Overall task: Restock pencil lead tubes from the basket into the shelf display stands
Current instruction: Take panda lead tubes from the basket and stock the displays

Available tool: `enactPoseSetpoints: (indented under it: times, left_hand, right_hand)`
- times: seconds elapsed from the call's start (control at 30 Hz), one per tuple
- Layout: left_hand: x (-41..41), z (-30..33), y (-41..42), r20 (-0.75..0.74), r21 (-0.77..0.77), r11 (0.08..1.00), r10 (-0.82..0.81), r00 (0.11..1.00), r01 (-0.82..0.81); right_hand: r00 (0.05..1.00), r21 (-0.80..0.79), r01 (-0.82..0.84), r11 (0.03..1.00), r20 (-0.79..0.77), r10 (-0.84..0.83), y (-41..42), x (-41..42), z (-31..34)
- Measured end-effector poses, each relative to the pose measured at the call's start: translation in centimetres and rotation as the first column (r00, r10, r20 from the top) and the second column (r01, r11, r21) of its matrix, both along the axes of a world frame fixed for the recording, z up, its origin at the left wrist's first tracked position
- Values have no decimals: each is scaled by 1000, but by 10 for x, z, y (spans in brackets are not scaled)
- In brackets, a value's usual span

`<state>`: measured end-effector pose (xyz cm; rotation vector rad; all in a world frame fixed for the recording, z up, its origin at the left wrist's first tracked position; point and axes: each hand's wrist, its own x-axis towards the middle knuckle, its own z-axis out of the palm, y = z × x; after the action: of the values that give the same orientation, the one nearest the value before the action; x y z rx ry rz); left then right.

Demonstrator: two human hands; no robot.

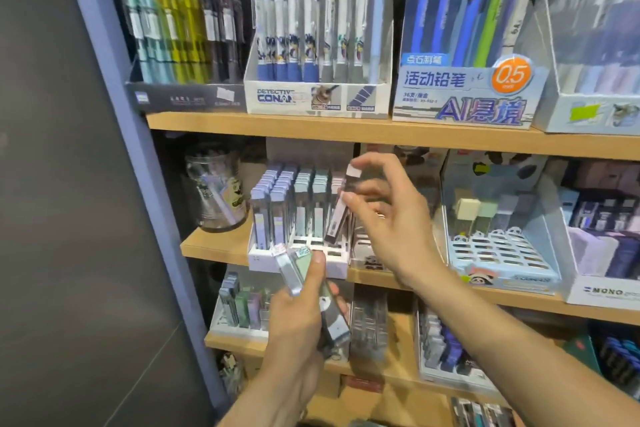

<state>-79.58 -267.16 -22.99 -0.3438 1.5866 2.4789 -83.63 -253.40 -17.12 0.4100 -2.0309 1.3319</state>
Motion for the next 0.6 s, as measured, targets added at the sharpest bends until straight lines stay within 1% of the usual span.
enactPoseSetpoints:
  times: [0.07,0.1,0.33,0.5,0.6]
  left_hand:
    - [-3,-2,-2,-12,-1,1000,-3,1000,3]
    - [-4,-2,-3,-12,5,1000,-12,1000,12]
    - [-5,2,-6,-19,9,999,-46,999,46]
    - [-5,6,-6,-8,33,998,-55,998,55]
    - [-5,7,-6,-4,16,998,-60,998,60]
  right_hand:
    - [999,89,37,995,-25,-34,1,-4,-5]
    - [999,105,44,994,-36,-40,1,-5,-7]
    - [1000,144,14,990,-20,-11,3,-5,0]
    - [1000,97,5,995,-11,-4,4,-5,1]
    - [1000,98,1,995,-13,1,5,-4,1]
